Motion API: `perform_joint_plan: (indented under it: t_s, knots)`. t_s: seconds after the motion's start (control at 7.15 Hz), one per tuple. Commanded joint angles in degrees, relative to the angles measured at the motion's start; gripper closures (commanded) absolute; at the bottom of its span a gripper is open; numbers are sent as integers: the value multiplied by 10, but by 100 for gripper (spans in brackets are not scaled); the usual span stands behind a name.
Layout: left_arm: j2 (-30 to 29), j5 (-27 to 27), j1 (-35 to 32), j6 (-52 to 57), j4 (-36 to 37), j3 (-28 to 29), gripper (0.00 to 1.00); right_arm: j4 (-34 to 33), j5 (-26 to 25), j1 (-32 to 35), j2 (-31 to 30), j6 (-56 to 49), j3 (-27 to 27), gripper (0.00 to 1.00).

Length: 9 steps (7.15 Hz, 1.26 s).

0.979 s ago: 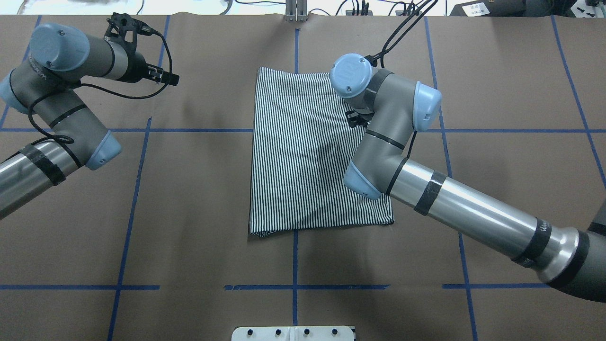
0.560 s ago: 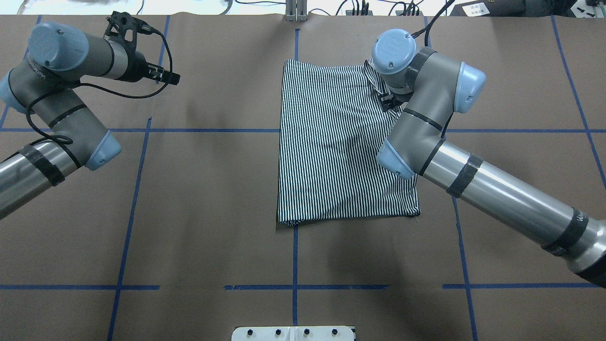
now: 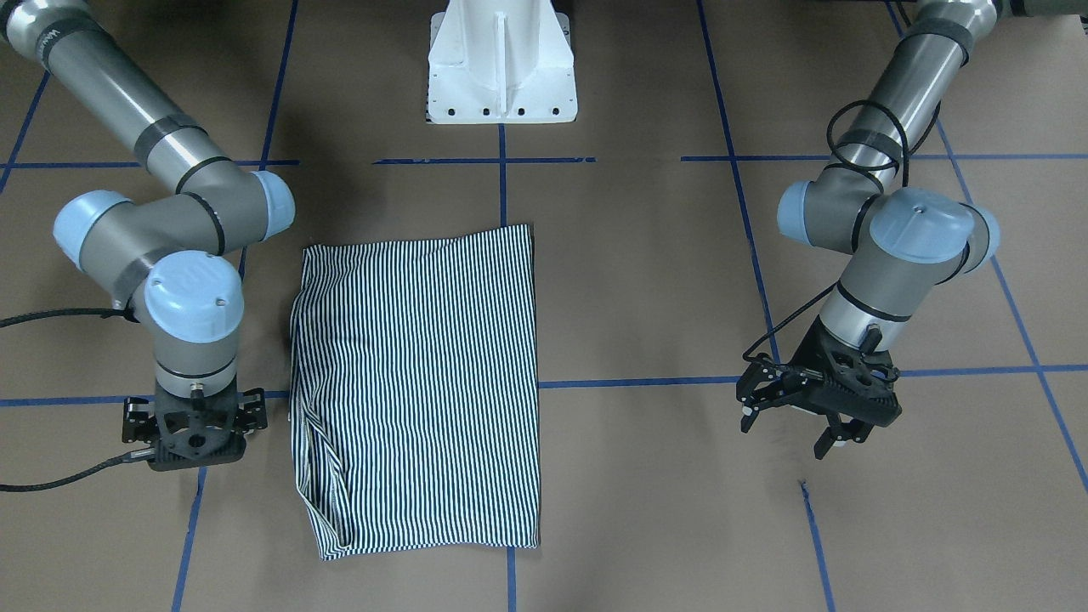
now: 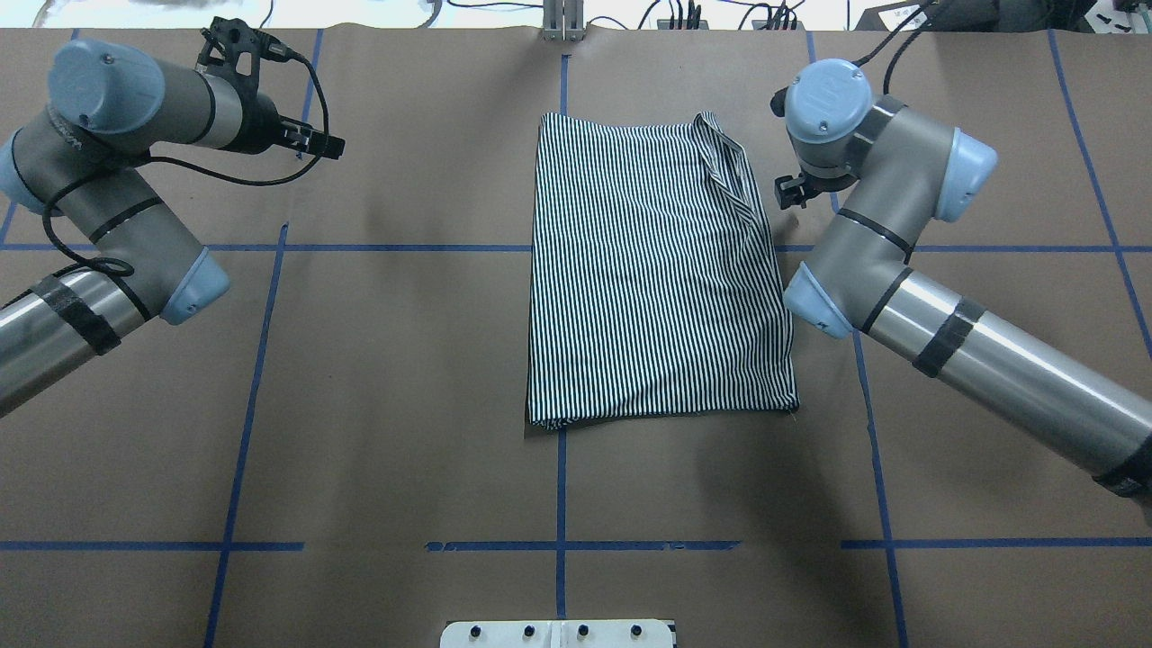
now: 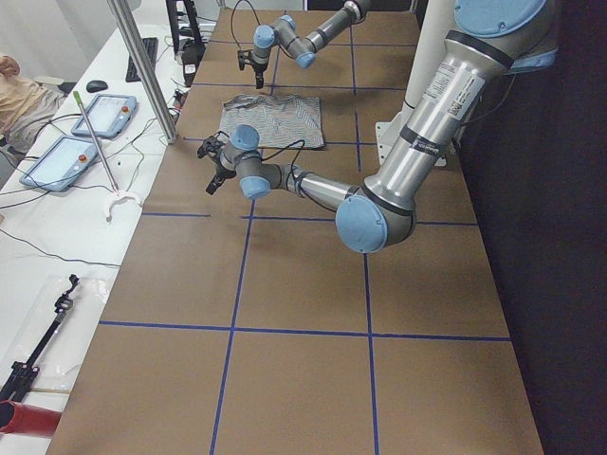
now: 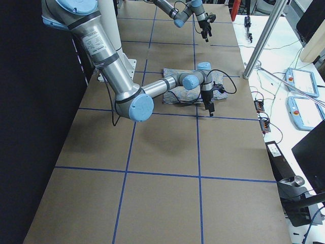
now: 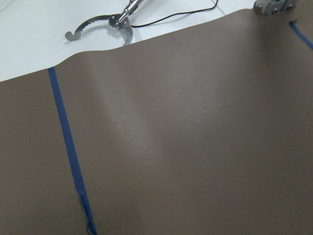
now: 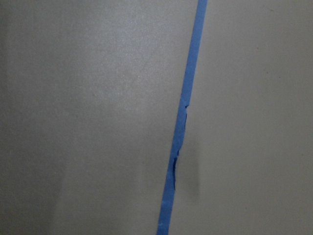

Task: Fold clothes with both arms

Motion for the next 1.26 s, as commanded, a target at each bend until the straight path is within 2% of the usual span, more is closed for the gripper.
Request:
perform_joint_plan:
  t_s: [0.0, 0.14, 0.28, 1.12]
  knots:
    - [0, 0, 0, 0, 0, -2, 0, 7, 25, -7, 52, 66, -10, 0]
    - [0, 0, 0, 0, 0, -2, 0, 4, 39, -17, 106, 105, -43, 0]
    - [0, 0, 0, 0, -1, -2, 0, 3, 39, -28, 134, 134, -72, 0]
    - [0, 0, 0, 0, 0, -2, 0, -44, 4, -35, 128, 29, -102, 0]
